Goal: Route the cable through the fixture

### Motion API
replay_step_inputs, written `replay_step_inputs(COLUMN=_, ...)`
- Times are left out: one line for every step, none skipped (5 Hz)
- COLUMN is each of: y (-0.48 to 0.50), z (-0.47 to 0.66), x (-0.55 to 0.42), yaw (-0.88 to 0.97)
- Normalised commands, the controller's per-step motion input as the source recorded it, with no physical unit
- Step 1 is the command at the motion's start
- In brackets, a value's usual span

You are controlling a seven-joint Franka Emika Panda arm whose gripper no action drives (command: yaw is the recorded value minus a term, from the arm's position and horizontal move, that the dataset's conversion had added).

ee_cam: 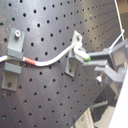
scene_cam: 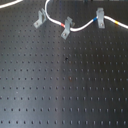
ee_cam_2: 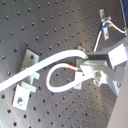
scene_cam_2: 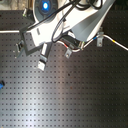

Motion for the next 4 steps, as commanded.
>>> replay_step_inputs(y=0.024, z=0.0, x=0.06, yaw=0.0)
replay_step_inputs(y=0.293, z=0.39, x=-0.119, yaw=0.16)
replay_step_inputs(y=0.309, z=0.41, x=-0.112, yaw=0.23)
replay_step_inputs(y=0.327, z=0.37, x=-0.093, yaw=0.26)
